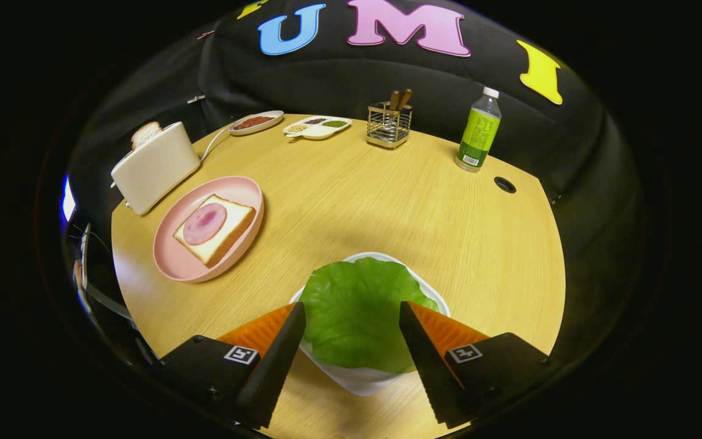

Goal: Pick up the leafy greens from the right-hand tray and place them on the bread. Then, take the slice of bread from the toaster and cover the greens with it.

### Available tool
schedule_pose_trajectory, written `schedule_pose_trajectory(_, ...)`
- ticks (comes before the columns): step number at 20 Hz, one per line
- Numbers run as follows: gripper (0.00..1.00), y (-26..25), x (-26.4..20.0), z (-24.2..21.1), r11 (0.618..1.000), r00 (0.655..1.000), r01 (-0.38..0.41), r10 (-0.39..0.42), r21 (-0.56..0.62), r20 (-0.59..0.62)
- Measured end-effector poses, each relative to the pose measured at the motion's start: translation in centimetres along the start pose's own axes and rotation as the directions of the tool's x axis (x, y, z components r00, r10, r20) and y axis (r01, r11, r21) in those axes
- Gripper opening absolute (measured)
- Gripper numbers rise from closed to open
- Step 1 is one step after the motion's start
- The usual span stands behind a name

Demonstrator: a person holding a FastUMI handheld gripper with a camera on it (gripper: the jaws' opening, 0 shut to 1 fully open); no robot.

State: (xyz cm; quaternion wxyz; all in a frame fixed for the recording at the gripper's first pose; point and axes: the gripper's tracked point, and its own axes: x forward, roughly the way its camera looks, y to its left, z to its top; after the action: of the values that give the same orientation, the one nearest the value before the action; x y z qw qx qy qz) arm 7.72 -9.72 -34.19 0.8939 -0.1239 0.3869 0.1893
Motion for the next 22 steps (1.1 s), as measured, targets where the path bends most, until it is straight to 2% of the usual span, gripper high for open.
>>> schedule_pose_trajectory(3,0.95,-0.5,0.9,0.0,0.999,1.0,-0.008,0.008,0.042,-0.005)
schedule_pose_trajectory(7,0.83,-0.8,1.9,-2.4,1.0,0.996,-0.003,0.005,0.019,-0.092)
schedule_pose_trajectory(8,0.83,-0.7,1.9,-2.0,1.0,0.998,0.004,-0.004,0.003,-0.062)
schedule_pose_trajectory(13,0.77,-0.7,2.1,-2.3,1.0,0.996,0.014,-0.011,0.025,-0.087)
schedule_pose_trajectory(15,0.65,-0.4,1.9,-2.3,1.0,0.996,0.017,-0.015,0.021,-0.091)
schedule_pose_trajectory(16,0.55,-0.3,2.1,-2.3,1.0,0.995,0.018,-0.016,0.016,-0.099)
schedule_pose_trajectory(18,0.55,-0.5,2.1,-2.2,0.999,0.994,0.014,-0.01,0.03,-0.11)
schedule_pose_trajectory(20,0.18,-0.6,2.2,-2.1,0.997,0.994,0.026,-0.019,0.067,-0.108)
schedule_pose_trajectory(21,0.17,-0.6,2.3,-2.2,0.998,0.994,0.022,-0.015,0.065,-0.11)
schedule_pose_trajectory(22,0.1,-0.5,2.2,-2.0,0.998,0.994,0.018,-0.012,0.062,-0.106)
